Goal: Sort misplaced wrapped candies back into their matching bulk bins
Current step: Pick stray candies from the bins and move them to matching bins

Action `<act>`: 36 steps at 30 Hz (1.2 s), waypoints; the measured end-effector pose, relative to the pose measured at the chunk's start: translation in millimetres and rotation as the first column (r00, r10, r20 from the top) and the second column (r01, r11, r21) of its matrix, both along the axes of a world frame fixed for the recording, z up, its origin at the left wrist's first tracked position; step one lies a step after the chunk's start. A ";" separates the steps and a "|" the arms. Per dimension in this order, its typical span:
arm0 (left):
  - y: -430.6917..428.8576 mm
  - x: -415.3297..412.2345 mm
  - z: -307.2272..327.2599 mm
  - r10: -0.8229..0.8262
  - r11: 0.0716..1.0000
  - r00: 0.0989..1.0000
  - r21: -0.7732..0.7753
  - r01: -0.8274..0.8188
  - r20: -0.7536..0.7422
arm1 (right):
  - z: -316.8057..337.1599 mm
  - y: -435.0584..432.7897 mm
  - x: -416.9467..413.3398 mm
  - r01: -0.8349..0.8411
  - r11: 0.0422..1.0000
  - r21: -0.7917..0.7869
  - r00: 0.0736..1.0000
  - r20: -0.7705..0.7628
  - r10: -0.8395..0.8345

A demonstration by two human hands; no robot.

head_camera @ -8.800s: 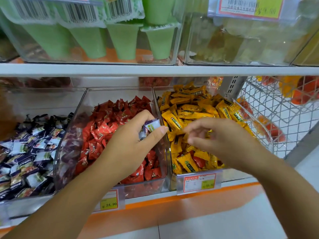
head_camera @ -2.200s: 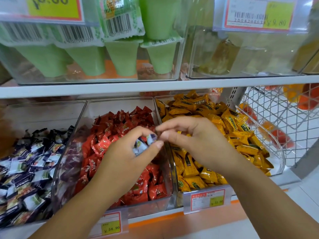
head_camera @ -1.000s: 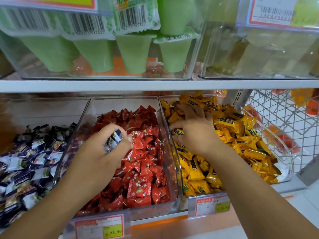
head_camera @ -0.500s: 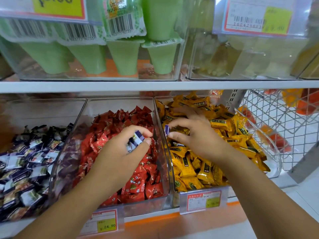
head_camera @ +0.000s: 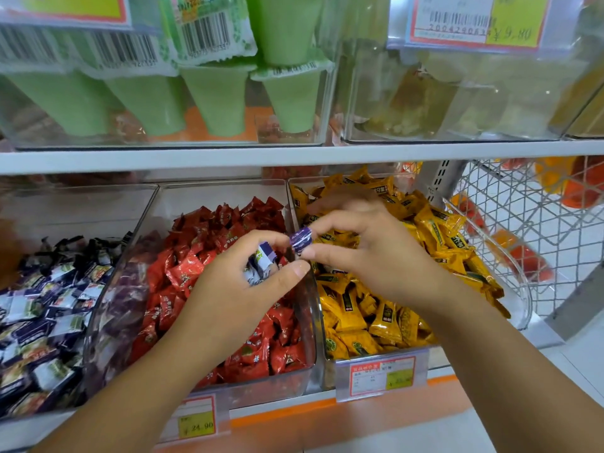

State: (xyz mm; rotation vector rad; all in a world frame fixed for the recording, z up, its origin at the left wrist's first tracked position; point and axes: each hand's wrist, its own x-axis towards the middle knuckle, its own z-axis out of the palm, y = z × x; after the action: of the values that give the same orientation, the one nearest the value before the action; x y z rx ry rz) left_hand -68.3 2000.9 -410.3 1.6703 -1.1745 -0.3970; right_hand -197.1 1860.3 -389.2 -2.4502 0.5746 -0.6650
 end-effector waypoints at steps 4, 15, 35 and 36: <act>-2.8 0.6 -2.4 0.009 1.000 1.000 -0.006 -0.009 -0.021 | 3.3 11.6 1.7 -0.130 0.991 0.037 0.990 -0.055 0.132; 1.4 12.2 -4.0 0.041 0.999 0.987 0.028 -0.037 -0.153 | -15.0 -9.4 -14.5 0.124 0.911 -0.392 0.825 -0.470 -0.314; 7.8 9.1 2.1 0.019 1.000 0.999 0.016 -0.018 -0.037 | -19.5 -6.8 -7.2 0.256 0.933 -0.254 0.899 -0.291 -0.326; 7.9 8.7 2.0 0.016 1.000 1.000 0.022 -0.016 -0.015 | -16.3 -6.7 -8.8 0.264 0.943 -0.204 0.914 -0.258 -0.312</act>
State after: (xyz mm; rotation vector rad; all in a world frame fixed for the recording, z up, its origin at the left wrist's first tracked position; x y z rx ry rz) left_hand -59.6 2008.8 -408.3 1.6917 -1.1487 -0.4131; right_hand -206.0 1853.6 -405.5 -2.6657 1.0526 -0.4844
